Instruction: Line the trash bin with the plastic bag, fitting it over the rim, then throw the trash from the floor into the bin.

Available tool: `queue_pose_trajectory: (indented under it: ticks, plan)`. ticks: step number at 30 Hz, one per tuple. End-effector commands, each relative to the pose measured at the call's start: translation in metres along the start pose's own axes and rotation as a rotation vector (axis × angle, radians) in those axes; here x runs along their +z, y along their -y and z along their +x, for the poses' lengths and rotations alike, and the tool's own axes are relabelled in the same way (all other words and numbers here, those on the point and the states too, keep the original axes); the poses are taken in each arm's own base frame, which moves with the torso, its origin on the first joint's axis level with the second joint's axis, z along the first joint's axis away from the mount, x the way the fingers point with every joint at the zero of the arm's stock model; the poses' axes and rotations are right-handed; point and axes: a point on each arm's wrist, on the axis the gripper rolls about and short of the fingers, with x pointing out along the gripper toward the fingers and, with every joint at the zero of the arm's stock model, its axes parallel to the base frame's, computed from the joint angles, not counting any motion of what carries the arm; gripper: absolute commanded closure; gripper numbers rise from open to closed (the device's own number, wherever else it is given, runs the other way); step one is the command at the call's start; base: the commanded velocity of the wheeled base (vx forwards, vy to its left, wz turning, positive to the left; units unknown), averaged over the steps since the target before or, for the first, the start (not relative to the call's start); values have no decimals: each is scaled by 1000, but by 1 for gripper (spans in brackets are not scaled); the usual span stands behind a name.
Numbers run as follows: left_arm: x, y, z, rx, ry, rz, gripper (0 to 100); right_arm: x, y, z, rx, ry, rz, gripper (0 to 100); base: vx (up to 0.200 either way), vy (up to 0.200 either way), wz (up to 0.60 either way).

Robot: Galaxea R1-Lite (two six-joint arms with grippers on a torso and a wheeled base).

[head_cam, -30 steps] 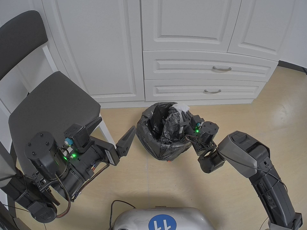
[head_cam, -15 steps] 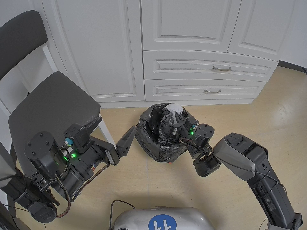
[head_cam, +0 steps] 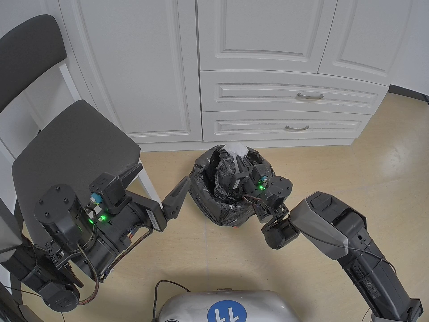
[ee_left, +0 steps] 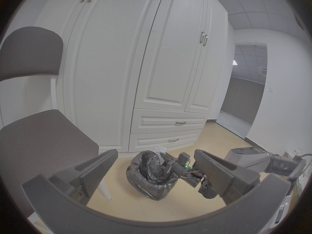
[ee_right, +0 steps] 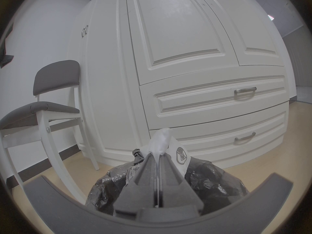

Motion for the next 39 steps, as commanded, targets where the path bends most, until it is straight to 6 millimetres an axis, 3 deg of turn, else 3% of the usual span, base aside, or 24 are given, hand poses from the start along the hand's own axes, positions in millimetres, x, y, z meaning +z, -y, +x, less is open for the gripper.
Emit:
queue_pose_trajectory:
  ticks: [1,9,24,25,39]
  plan:
    - [0,0,0,0,-1,0,0,-21,-1,2,-10,7,3,100,0,0,0]
    - [-2,0,2,2,-5,1,0,-16,3,21,-91,51,11,100,0,0,0]
    - [-2,0,2,2,-5,-1,0,-10,5,23,-101,59,10,100,0,0,0]
    - [-1,0,2,1,-4,1,0,-11,5,23,-101,59,10,0,0,0,0]
    - [-1,0,1,0,-4,0,0,-3,6,25,-103,74,10,0,0,0,0]
